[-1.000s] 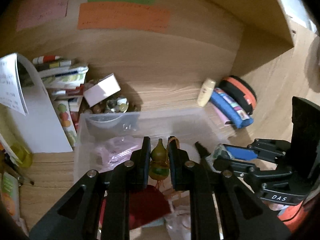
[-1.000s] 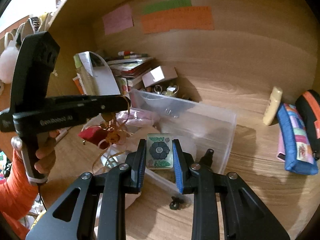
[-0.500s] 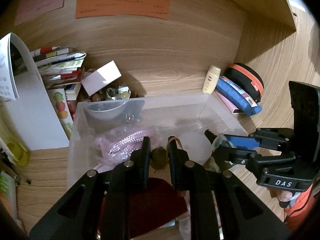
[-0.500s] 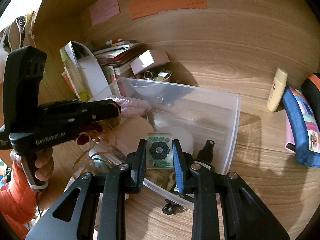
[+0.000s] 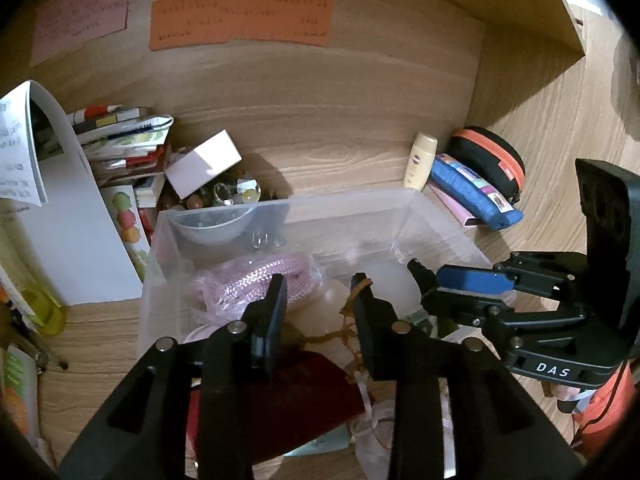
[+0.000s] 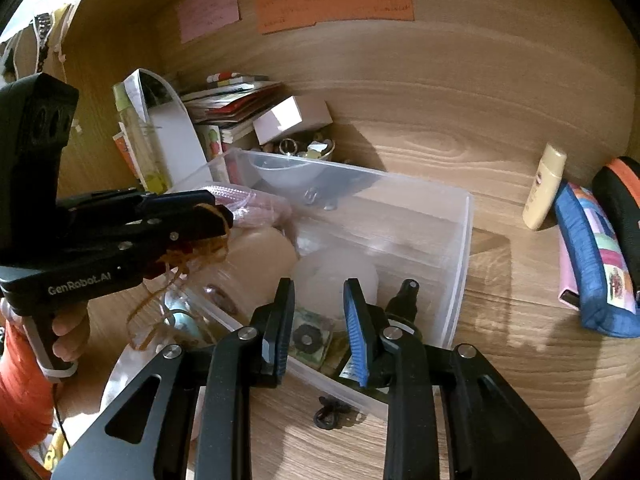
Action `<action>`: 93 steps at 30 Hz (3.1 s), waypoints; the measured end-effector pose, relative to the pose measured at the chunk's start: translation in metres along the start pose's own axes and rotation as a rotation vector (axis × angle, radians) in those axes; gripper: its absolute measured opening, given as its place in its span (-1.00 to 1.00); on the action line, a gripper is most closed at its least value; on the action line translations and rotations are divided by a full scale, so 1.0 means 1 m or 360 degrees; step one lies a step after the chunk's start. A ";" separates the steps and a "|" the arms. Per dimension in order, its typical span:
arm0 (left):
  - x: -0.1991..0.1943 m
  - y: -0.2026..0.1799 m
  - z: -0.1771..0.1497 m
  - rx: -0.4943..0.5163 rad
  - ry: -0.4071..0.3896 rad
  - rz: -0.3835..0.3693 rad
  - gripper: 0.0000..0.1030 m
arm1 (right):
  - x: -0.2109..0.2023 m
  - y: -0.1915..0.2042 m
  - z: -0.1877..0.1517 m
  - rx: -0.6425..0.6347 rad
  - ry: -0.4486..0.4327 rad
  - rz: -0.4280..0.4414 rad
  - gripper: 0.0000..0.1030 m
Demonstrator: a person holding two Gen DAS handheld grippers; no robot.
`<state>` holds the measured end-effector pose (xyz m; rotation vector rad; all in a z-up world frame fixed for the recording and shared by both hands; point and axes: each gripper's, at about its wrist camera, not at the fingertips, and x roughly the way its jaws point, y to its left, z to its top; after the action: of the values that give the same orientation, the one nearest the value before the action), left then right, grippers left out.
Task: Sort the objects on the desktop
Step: 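Carry the gourd charm and green badge into the clear bin and release both, then grasp the white cloth bag with the left tool while the right tool grasps the black clip, then carry the white cloth bag and black clip into the clear bin and release both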
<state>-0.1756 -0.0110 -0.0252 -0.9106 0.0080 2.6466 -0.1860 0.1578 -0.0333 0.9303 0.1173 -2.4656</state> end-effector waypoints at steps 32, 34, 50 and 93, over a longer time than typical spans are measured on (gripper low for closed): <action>-0.075 0.005 -0.026 0.0125 0.0093 0.0276 0.85 | -0.057 0.016 -0.001 -0.0067 -0.0164 -0.0003 0.66; -0.083 0.005 -0.031 0.0107 0.0068 0.0305 0.88 | -0.066 0.018 -0.004 -0.0067 -0.0175 -0.0021 0.69; -0.092 -0.018 -0.074 -0.0078 0.0131 0.0198 0.94 | -0.097 0.030 -0.056 -0.0065 -0.0129 -0.0182 0.78; -0.006 -0.054 -0.092 0.0101 0.0332 -0.0090 -0.40 | 0.011 0.020 -0.056 -0.0028 0.0354 -0.0068 -0.75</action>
<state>-0.0991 0.0278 -0.0887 -1.1435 0.1142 2.4738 -0.1503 0.1499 -0.0808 1.2036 0.2358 -2.3884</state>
